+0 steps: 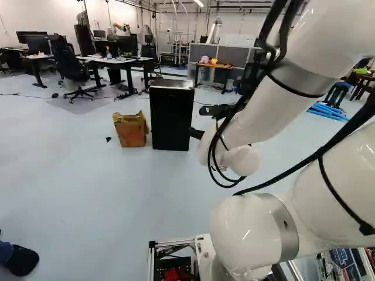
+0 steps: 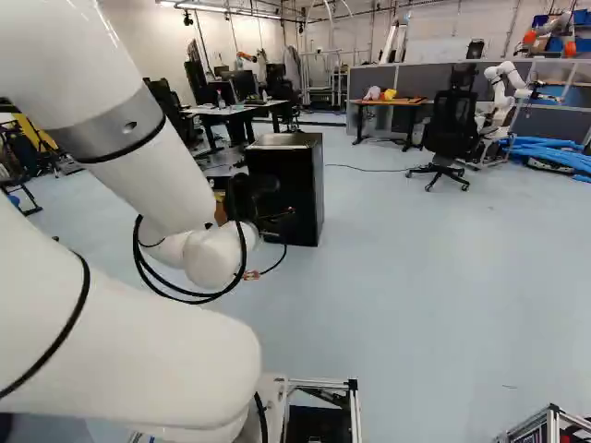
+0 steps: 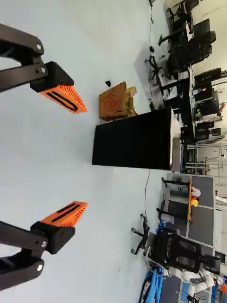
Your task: Grab a drink from the fridge
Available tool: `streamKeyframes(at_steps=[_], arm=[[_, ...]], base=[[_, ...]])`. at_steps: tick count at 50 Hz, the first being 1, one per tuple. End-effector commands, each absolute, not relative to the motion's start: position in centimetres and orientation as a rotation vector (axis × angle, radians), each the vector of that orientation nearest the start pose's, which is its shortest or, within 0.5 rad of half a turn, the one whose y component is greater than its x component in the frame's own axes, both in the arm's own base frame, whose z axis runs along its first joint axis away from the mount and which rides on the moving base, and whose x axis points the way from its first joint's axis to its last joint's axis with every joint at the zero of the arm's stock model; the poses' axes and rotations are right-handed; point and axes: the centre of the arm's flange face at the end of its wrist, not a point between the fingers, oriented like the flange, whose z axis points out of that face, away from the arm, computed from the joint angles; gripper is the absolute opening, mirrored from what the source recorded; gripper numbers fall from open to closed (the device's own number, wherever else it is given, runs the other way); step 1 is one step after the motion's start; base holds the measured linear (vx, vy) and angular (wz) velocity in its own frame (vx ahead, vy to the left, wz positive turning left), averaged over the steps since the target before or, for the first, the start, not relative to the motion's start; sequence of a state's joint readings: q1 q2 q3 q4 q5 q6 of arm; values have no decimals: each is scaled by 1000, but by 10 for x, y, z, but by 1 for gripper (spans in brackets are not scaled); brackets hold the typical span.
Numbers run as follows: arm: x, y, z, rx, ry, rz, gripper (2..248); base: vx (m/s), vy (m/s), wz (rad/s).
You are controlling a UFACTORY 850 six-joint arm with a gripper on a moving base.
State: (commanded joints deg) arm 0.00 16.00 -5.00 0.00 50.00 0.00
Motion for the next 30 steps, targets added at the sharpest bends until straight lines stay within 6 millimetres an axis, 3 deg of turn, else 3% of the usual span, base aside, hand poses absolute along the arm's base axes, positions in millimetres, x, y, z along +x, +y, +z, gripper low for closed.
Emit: streamKeyframes(at_steps=[30], arm=[[270,0,366,-2558,0,-1824,247]], base=[[47,36,-8]])
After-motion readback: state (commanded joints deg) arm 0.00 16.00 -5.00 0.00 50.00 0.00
